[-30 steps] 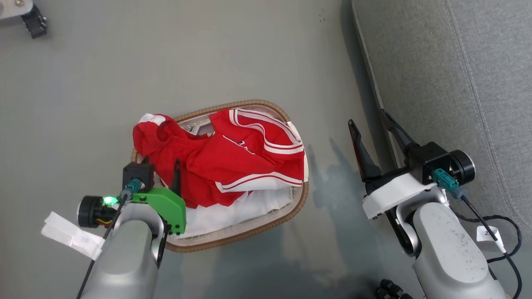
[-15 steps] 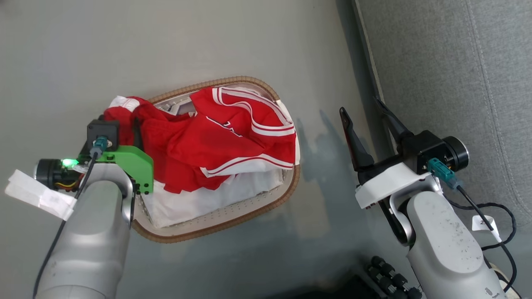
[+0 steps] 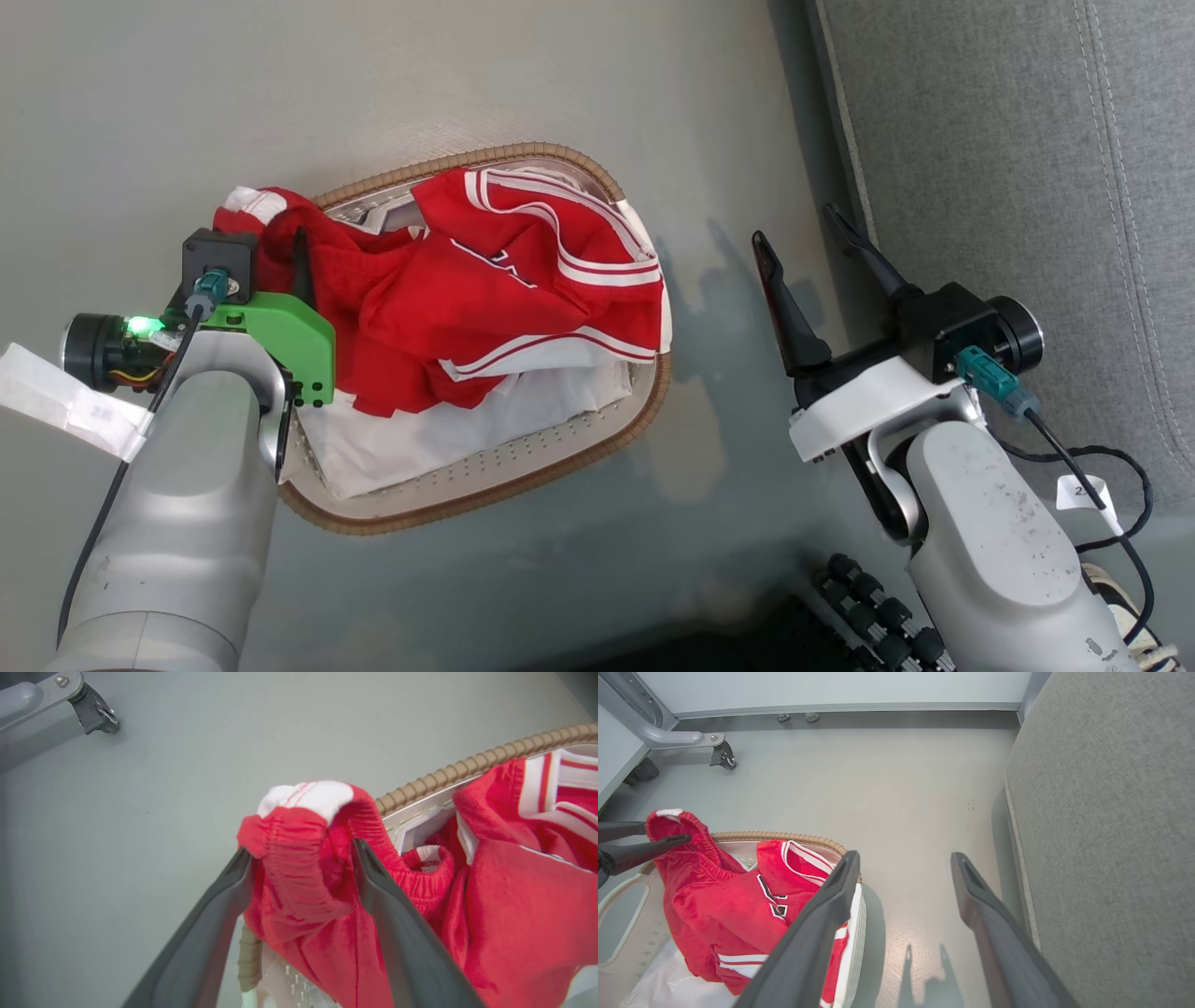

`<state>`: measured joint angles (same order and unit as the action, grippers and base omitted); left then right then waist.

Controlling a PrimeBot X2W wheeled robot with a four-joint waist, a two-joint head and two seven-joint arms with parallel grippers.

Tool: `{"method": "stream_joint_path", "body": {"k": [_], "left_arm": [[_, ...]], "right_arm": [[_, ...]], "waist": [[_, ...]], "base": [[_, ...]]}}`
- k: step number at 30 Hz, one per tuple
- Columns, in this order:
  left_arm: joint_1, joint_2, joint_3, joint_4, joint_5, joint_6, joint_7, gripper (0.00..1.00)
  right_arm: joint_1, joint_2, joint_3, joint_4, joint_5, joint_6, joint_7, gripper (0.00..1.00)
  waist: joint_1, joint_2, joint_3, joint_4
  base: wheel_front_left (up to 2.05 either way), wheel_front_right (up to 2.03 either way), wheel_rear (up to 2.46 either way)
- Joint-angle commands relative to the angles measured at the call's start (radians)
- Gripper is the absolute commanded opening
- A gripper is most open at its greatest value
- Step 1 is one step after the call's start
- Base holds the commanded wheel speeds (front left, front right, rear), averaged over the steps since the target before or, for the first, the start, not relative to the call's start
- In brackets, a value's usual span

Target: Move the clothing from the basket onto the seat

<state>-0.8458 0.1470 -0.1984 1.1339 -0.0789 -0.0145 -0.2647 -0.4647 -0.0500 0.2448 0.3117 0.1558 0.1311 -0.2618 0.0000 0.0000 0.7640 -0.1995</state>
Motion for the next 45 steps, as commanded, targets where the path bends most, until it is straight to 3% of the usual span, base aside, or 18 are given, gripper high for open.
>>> {"method": "stream_joint_path", "body": {"k": [1,2,11,34,45], "left_arm": [[-0.01,0.011,-0.002,-0.001,-0.013,-0.006,0.0,0.36],[-0.008,0.012,-0.005,-0.006,-0.011,-0.009,0.0,0.0],[0.056,-0.009,-0.015,-0.08,-0.008,-0.025,0.0,0.0],[0.484,-0.094,0.021,-0.489,-0.083,-0.064,0.0,0.0],[0.536,-0.096,-0.045,-0.648,-0.153,-0.082,0.0,0.0]], "right_arm": [[-0.014,-0.003,0.004,0.001,0.006,-0.001,-0.005,1.0],[-0.014,-0.003,0.005,0.001,0.007,-0.001,-0.005,1.0],[0.015,-0.003,-0.007,0.015,-0.005,-0.001,-0.005,1.0],[0.208,-0.004,-0.016,0.081,0.003,-0.001,-0.005,1.0],[0.315,-0.004,-0.055,0.052,0.005,-0.001,-0.005,1.0]], "waist": [[0.0,0.0,-0.002,-0.001],[0.0,0.0,-0.003,-0.001],[0.0,0.0,-0.062,0.022],[0.0,0.0,-0.48,0.139],[0.0,0.0,-0.617,0.172]], "base": [[0.0,0.0,0.0],[0.0,0.0,0.0],[0.0,0.0,0.0],[0.0,0.0,0.0],[0.0,0.0,0.0]]}}
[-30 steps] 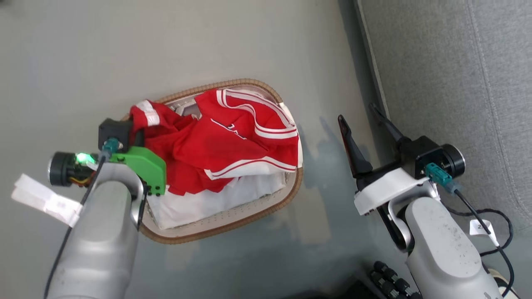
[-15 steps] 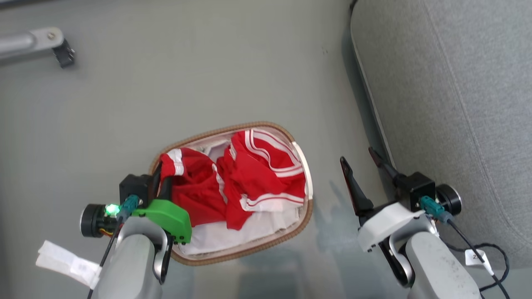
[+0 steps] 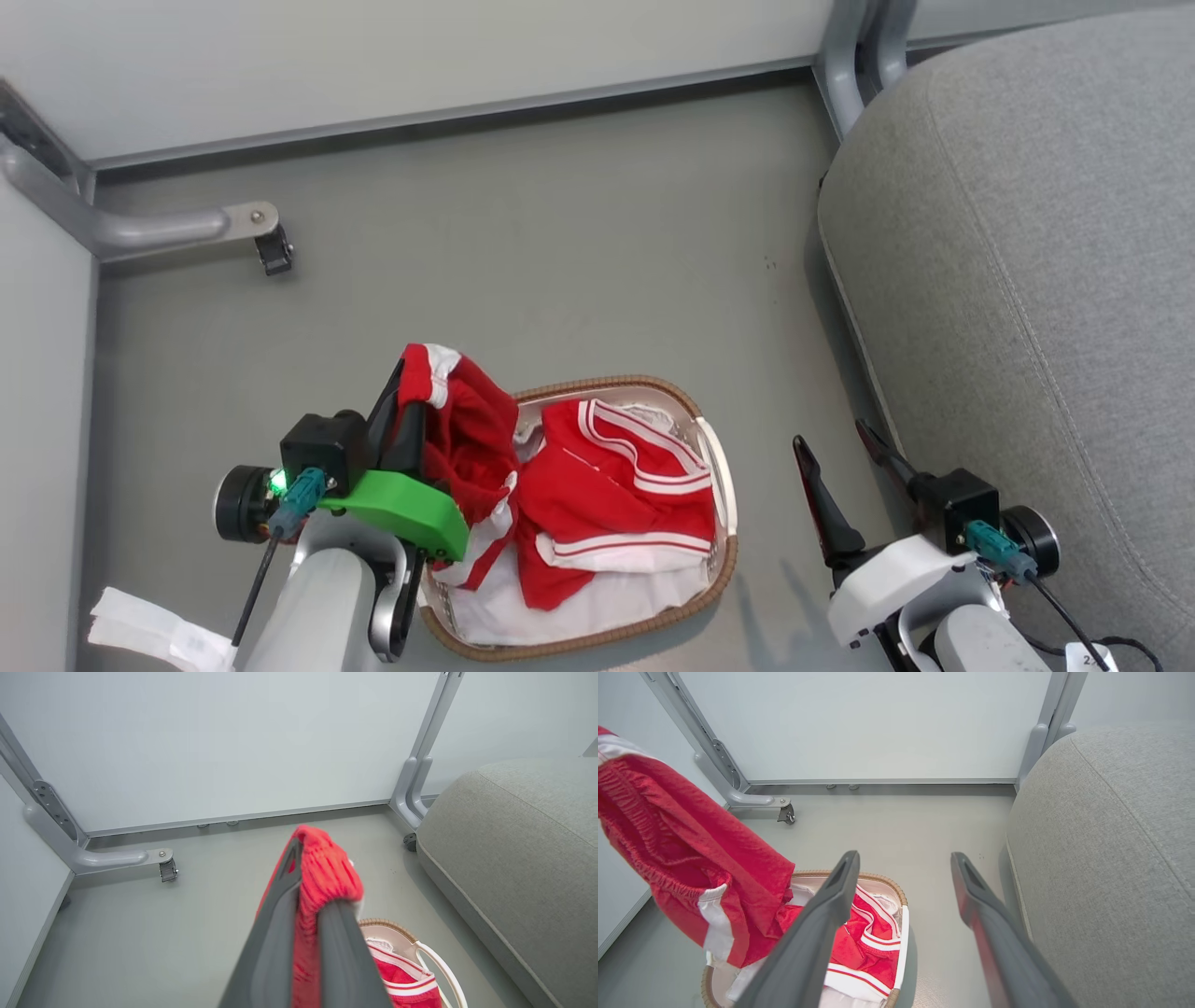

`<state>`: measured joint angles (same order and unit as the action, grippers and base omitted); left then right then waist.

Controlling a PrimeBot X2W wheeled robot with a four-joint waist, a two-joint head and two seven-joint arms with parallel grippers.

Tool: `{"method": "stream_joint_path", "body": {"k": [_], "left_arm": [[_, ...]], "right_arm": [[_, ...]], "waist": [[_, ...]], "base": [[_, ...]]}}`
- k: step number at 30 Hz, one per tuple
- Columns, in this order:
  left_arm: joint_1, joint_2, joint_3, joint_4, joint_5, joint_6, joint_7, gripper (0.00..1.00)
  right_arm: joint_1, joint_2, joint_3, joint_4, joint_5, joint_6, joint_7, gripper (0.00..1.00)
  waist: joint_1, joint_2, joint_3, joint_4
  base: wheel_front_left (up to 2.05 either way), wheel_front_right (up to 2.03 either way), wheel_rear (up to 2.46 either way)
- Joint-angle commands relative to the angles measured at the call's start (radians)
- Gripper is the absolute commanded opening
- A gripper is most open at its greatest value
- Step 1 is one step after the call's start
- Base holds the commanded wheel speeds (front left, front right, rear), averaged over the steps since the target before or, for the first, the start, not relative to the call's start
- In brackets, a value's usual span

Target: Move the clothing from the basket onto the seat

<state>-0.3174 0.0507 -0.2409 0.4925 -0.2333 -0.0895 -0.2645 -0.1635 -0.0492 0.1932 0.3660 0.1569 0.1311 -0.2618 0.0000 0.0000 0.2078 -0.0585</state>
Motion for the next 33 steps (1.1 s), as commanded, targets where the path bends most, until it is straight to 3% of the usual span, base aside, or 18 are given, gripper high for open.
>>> {"method": "stream_joint_path", "body": {"k": [1,14,33], "left_arm": [[-0.001,0.001,-0.009,-0.02,-0.007,-0.007,0.0,0.0],[-0.133,0.001,-0.138,-0.148,-0.061,-0.015,0.0,0.0],[-0.263,0.002,-0.284,-0.222,-0.174,0.055,0.0,0.0]], "right_arm": [[0.023,-0.005,-0.004,-0.003,0.005,-0.001,-0.005,1.0],[0.071,-0.005,-0.011,-0.018,0.019,-0.001,-0.005,1.0],[0.068,-0.004,0.044,-0.036,0.021,-0.001,-0.005,1.0]], "waist": [[0.0,0.0,-0.071,0.031],[0.0,0.0,-0.127,0.019],[0.0,0.0,-0.158,0.02]], "base": [[0.0,0.0,0.0],[0.0,0.0,0.0],[0.0,0.0,0.0]]}}
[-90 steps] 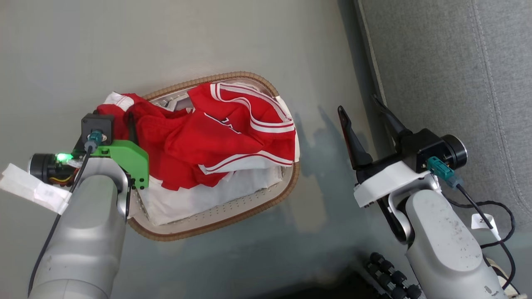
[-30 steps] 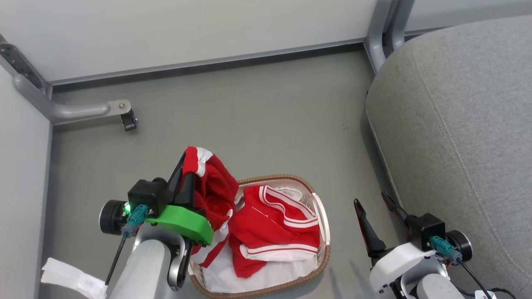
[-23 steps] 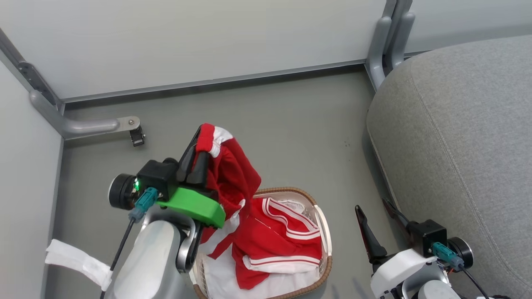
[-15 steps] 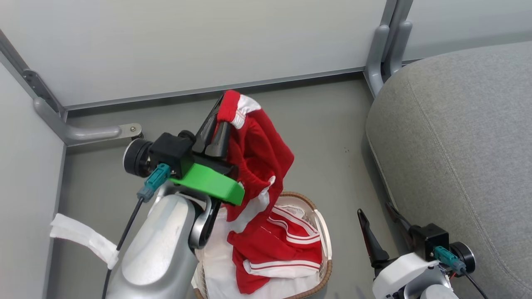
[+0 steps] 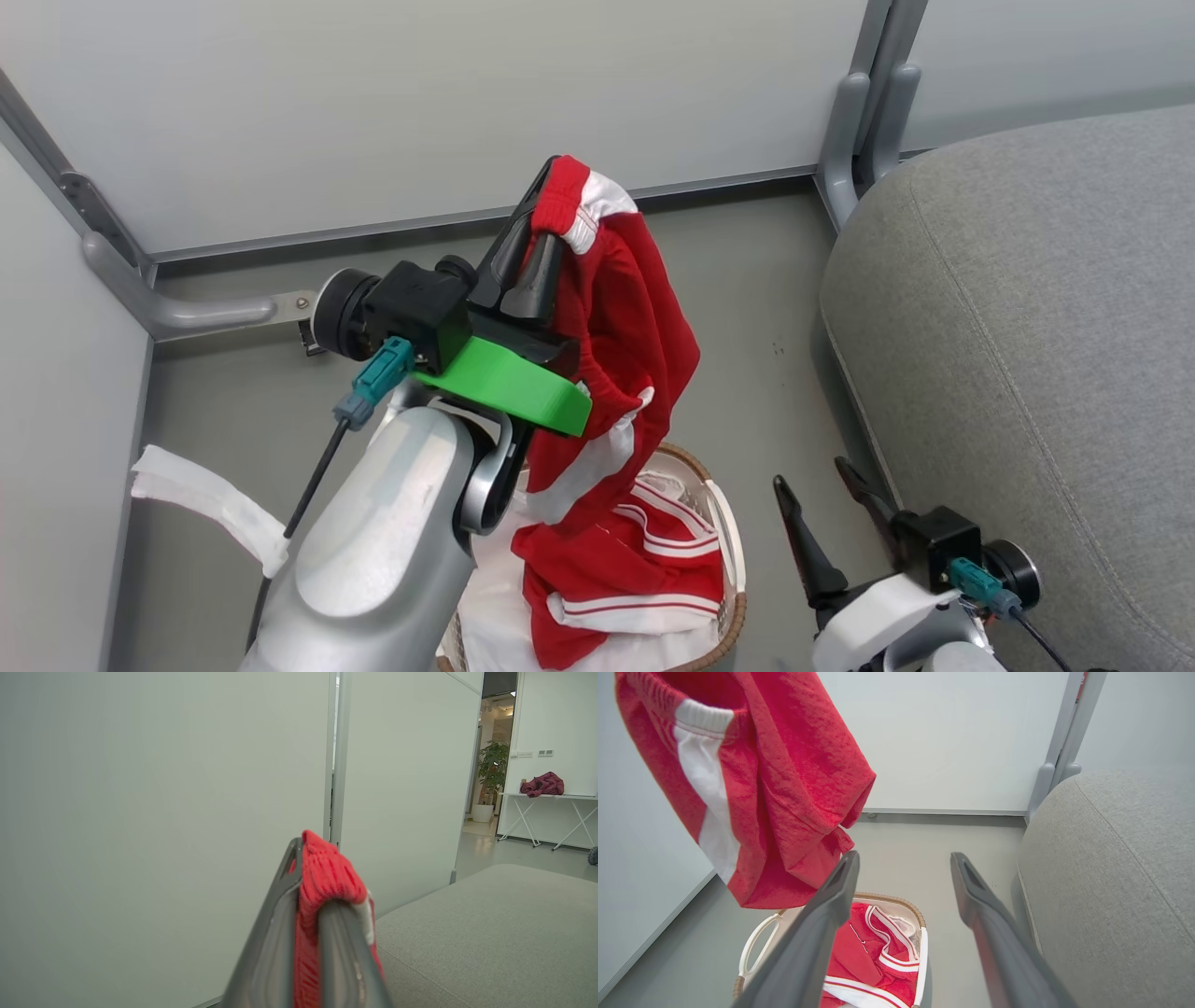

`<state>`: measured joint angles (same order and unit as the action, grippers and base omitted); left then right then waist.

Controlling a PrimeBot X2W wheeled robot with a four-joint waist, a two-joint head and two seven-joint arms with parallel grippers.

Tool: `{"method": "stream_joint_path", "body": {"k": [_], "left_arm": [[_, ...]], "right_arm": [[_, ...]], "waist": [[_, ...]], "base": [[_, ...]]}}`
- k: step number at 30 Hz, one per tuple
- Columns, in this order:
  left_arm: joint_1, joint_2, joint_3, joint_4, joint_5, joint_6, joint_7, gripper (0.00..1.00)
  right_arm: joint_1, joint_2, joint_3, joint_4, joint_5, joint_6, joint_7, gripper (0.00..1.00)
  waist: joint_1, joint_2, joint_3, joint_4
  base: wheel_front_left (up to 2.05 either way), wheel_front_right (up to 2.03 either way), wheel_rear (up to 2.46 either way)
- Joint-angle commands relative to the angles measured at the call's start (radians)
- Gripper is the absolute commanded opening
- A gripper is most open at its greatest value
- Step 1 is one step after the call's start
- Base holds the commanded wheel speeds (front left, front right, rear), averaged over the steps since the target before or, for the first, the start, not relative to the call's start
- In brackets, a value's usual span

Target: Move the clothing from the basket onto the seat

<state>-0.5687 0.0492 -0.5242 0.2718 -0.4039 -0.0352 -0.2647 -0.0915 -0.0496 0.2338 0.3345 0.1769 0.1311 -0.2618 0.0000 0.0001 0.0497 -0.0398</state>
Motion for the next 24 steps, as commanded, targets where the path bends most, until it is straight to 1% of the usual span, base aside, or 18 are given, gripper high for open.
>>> {"method": "stream_joint_path", "body": {"k": [1,6,11,13,18,24], "left_arm": [[-0.011,0.003,-0.006,-0.001,-0.005,0.003,0.0,0.0],[-0.016,0.003,-0.017,0.004,-0.008,0.009,0.0,0.0],[-0.018,0.003,-0.034,0.006,-0.016,0.01,0.0,0.0],[-0.018,0.003,-0.043,0.007,-0.022,0.011,0.0,0.0],[-0.027,0.003,-0.068,-0.003,-0.035,0.018,0.0,0.0],[-0.029,0.003,-0.102,-0.024,-0.056,0.027,0.0,0.0]], "right_arm": [[-0.015,-0.004,0.018,-0.012,0.004,-0.001,-0.005,1.0],[-0.106,-0.004,0.131,-0.055,-0.003,-0.001,-0.005,1.0],[-0.228,-0.004,0.207,-0.057,-0.021,-0.001,-0.005,1.0],[-0.269,-0.004,0.218,-0.039,-0.026,-0.001,-0.005,1.0],[-0.352,-0.004,0.235,0.053,-0.054,-0.001,-0.004,1.0],[-0.398,-0.004,0.296,0.151,-0.064,-0.001,-0.004,1.0]], "waist": [[0.0,-0.0001,0.001,0.002],[0.0,-0.0001,0.007,0.008],[0.0,-0.0001,0.01,0.018],[0.0,-0.0001,0.009,0.023],[0.0,-0.0001,0.009,0.044],[0.0,-0.0001,0.008,0.069]], "base": [[0.0,0.0,0.0],[0.0,0.0,0.0],[0.0,0.0,0.0],[0.0,0.0,0.0],[0.0,0.0,0.0],[0.0,0.0,0.0]]}}
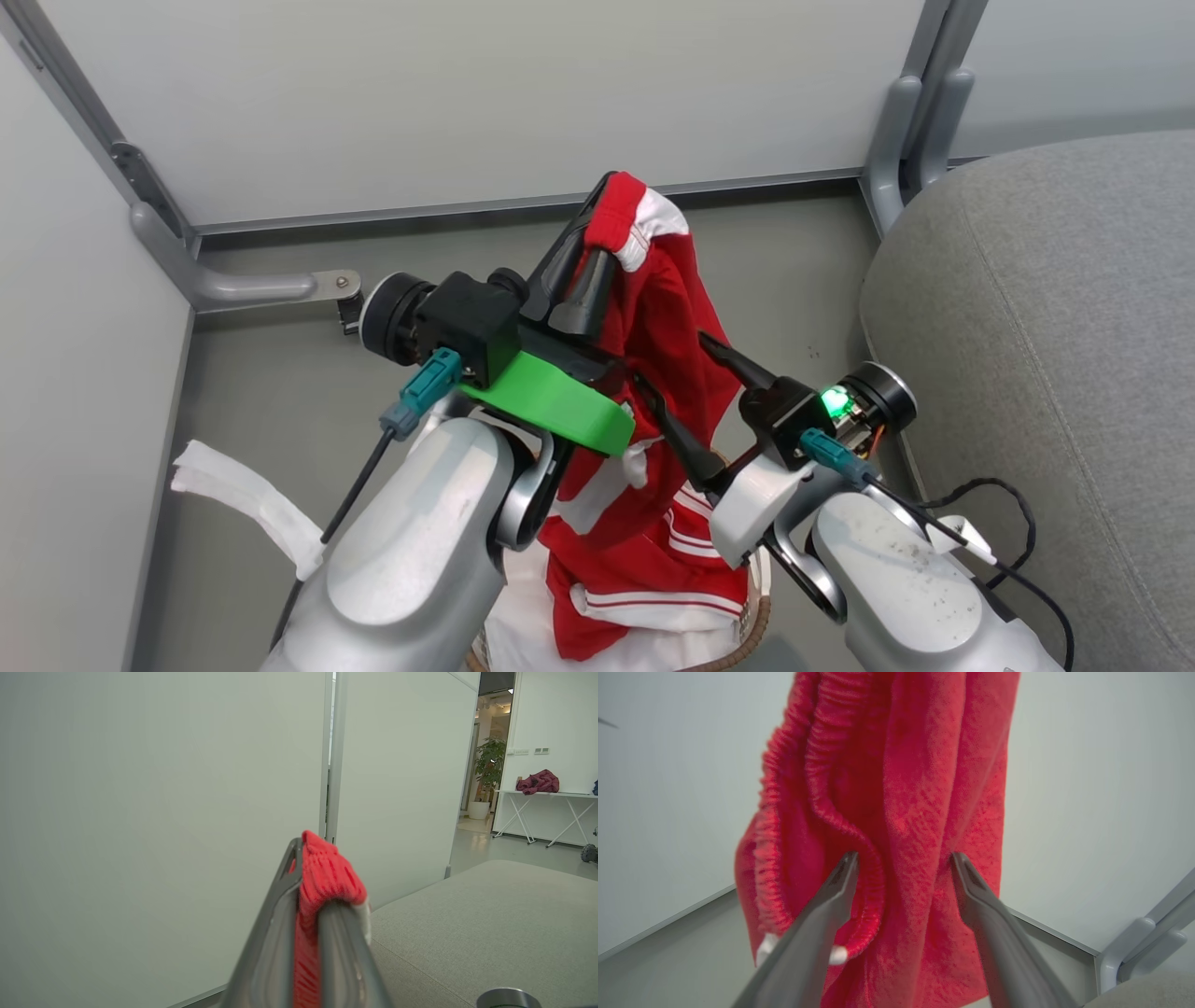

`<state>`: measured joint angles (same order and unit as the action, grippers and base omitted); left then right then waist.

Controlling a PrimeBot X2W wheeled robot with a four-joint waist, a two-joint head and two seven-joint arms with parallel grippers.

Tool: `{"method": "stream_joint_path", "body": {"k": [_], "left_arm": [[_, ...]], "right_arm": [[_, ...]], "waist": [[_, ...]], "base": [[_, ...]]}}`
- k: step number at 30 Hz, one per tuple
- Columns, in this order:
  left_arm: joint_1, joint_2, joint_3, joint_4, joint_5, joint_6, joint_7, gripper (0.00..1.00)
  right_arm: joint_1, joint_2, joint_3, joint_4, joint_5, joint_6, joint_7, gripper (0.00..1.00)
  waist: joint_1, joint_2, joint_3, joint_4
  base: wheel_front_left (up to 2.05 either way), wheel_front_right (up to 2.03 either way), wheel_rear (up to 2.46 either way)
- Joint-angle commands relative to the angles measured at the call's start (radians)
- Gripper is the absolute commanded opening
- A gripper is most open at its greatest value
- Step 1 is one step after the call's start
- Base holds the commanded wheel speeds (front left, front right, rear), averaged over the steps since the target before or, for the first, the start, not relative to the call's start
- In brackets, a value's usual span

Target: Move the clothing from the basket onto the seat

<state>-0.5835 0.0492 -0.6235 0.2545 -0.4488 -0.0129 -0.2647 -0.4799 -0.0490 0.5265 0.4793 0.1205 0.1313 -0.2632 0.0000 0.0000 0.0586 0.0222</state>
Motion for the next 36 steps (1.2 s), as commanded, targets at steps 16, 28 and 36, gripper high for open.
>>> {"method": "stream_joint_path", "body": {"k": [16,28,36], "left_arm": [[-0.016,0.003,-0.039,-0.012,-0.042,0.015,0.0,0.0],[0.045,0.003,-0.015,0.053,0.015,0.003,0.001,1.0],[0.092,0.003,0.0,0.109,0.063,-0.035,0.001,1.0]], "right_arm": [[-0.051,-0.005,0.041,0.095,0.062,-0.001,-0.002,0.0],[-0.004,-0.004,-0.091,0.036,0.058,-0.001,-0.002,0.0],[0.004,-0.005,-0.251,-0.019,0.044,-0.001,-0.002,0.0]], "waist": [[0.0,0.0,-0.003,0.045],[0.0,0.0,0.02,-0.006],[0.0,0.0,0.061,-0.088]], "base": [[0.0,0.0,0.0],[0.0,0.0,0.0],[0.0,0.0,0.0]]}}
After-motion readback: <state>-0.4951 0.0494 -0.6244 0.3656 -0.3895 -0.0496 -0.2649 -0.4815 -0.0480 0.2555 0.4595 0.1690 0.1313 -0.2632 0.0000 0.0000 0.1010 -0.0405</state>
